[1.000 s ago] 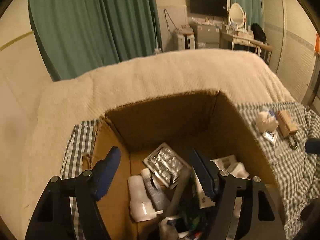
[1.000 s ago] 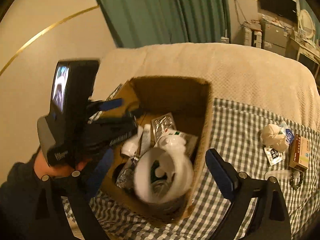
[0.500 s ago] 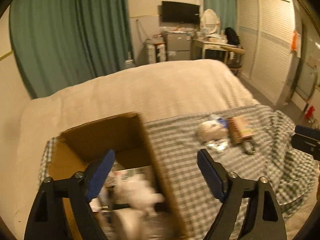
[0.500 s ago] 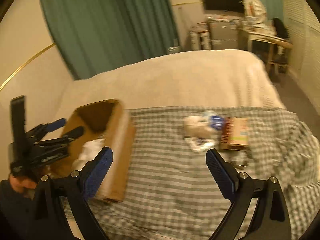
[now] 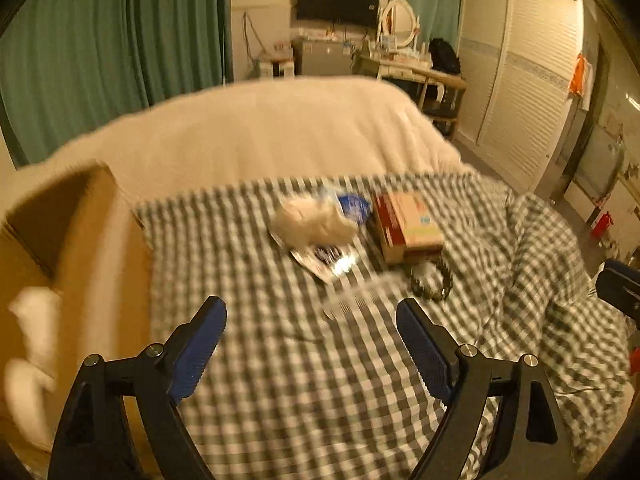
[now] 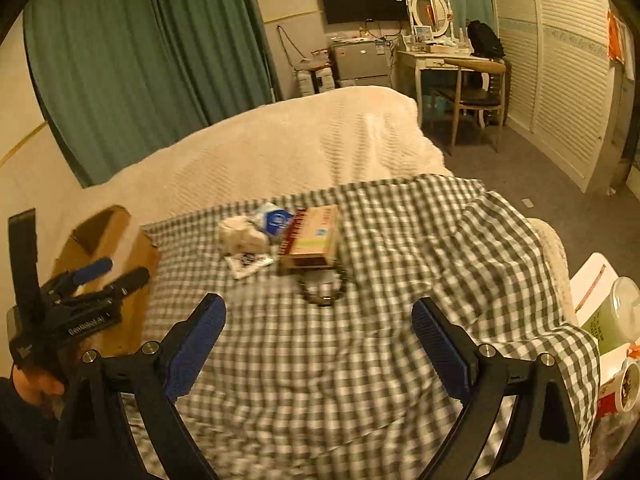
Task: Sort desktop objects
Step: 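Grasp lace cloth with left tool while right tool grasps bead bracelet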
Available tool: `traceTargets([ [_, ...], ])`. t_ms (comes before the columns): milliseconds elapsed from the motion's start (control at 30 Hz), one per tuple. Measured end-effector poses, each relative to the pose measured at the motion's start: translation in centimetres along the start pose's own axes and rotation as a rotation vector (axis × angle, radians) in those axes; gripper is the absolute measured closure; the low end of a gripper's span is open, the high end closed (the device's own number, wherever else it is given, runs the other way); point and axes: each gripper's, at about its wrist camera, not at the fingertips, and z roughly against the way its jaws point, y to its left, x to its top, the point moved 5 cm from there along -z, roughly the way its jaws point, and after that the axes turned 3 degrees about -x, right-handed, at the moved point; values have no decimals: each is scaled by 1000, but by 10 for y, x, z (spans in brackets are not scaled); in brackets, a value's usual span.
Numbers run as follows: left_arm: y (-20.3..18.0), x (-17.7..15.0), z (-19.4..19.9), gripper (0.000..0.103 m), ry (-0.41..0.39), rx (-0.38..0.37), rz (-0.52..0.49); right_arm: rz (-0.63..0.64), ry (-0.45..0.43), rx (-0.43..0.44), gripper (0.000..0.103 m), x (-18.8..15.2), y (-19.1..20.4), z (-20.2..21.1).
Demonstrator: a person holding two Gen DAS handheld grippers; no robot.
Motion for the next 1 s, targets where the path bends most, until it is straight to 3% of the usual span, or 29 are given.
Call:
traceTargets([
  [133, -8, -25, -40, 14, 8, 39, 18, 43, 16, -7, 9, -20, -11, -39],
  [233, -7, -33, -60, 14, 35, 63, -25, 61, 19, 12, 9, -41, -13, -71],
  [333, -1, -25, -79, 14, 44, 89, -49, 37, 107, 38, 9, -51, -15, -113],
  [467, 14, -6, -100, 14, 29, 80, 17, -25, 148, 86, 9, -35, -19, -149],
  [567, 19, 10, -115, 14, 1, 68, 66, -11, 133, 65, 20, -18, -21, -168],
  [733, 23, 29, -141, 13, -40, 82, 62, -3, 180, 60, 48, -12, -24, -204],
  [900, 30, 43, -165, 14, -24, 73, 78, 44, 235, -11, 61, -20, -19, -223],
  [933, 32, 44, -166, 19, -27, 68, 88, 46, 235, -24, 70, -21, -20, -224],
  [967, 33, 44, -166, 42, -30, 52, 94, 52, 237, -42, 74, -22, -21, -224],
  [1000, 36, 44, -166, 55, -28, 34, 104, 59, 237, -66, 81, -23, -22, -224],
])
